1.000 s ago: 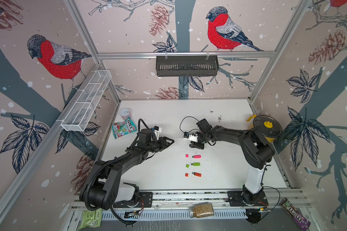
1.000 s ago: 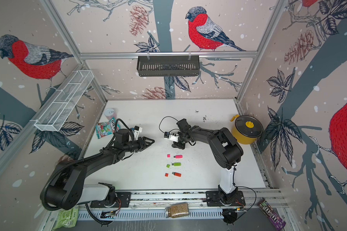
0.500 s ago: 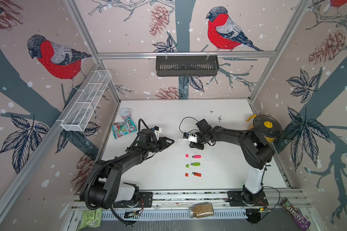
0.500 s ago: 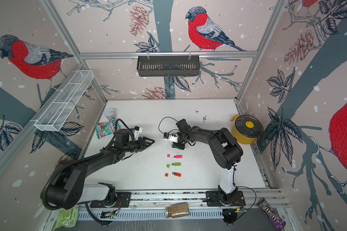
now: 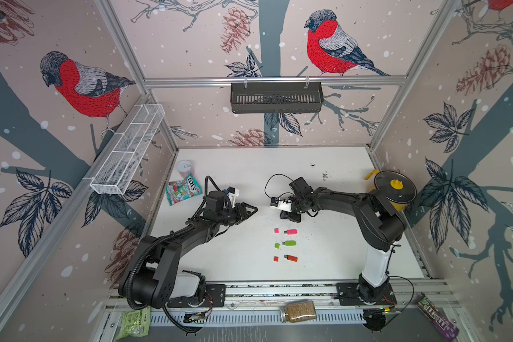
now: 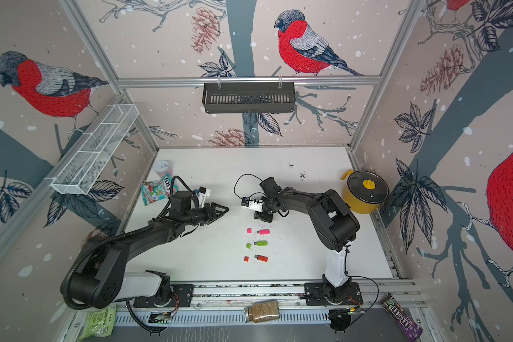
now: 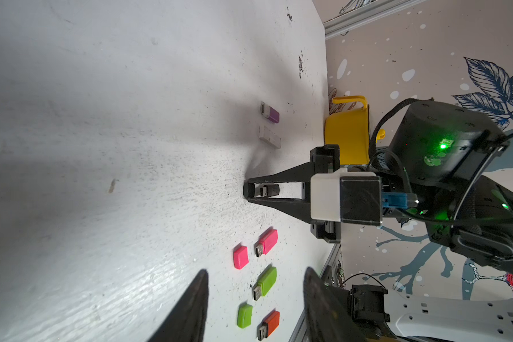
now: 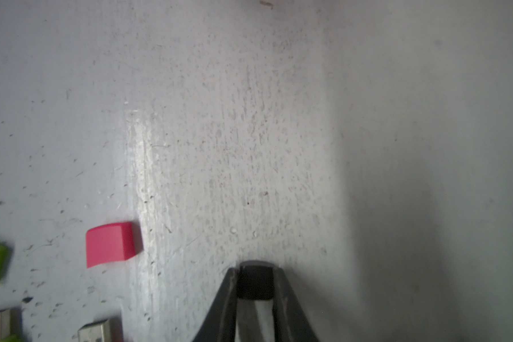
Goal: Close the usb drive cover
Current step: Pick up the cover from the center of the board.
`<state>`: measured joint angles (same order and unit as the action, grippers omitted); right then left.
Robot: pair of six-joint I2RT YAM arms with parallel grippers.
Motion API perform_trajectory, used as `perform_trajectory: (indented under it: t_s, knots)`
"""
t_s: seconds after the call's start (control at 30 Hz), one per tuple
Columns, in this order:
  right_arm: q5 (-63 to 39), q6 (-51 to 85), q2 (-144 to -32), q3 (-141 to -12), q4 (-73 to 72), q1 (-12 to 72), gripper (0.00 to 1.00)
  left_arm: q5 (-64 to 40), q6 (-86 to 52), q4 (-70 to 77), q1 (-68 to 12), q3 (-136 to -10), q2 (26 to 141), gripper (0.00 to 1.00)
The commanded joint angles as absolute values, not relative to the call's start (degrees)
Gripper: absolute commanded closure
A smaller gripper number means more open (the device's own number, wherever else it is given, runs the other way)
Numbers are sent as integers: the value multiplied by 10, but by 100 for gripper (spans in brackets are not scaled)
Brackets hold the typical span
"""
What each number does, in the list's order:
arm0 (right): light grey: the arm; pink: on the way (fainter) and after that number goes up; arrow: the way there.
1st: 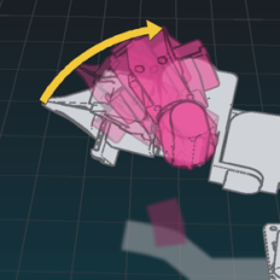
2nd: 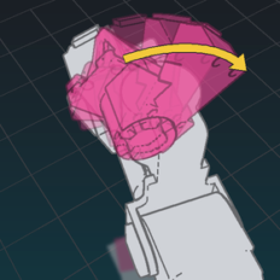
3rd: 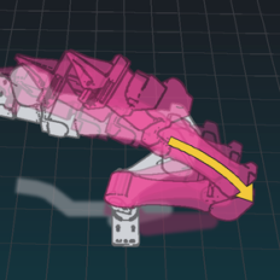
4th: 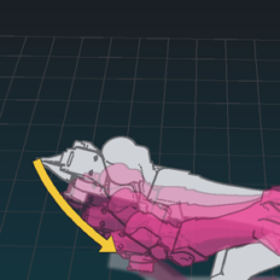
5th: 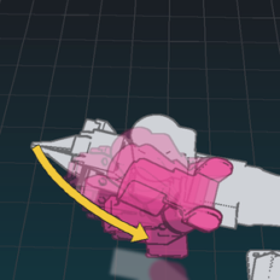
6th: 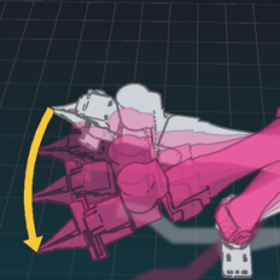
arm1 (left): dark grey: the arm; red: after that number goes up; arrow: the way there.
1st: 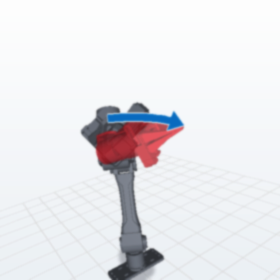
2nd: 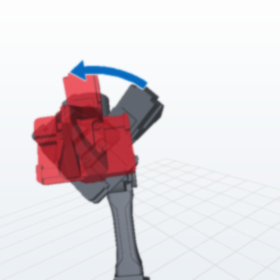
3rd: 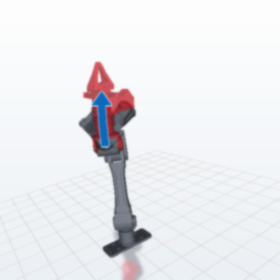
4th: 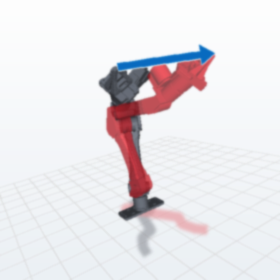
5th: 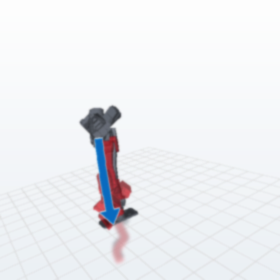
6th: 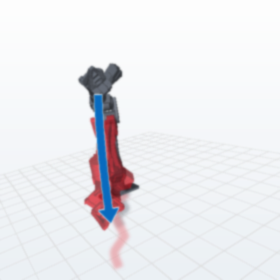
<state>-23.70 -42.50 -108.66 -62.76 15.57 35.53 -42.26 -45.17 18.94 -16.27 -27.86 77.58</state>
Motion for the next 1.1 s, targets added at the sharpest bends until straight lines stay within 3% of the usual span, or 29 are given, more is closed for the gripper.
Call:
perform_trajectory:
  t_s: [0.0, 0.5, 1.07]
  knots:
    - [-199, -439, -1088, -620, 224, 354, 79, -432, -454, 215, -163, -282, 776, 49]
    - [-304, -443, -1019, -606, 136, 363, 81, -467, -472, 257, -165, -286, 819, 50]
    - [-363, -403, -1040, -611, 74, 383, 81, -539, -527, 386, -194, -314, 955, 55]
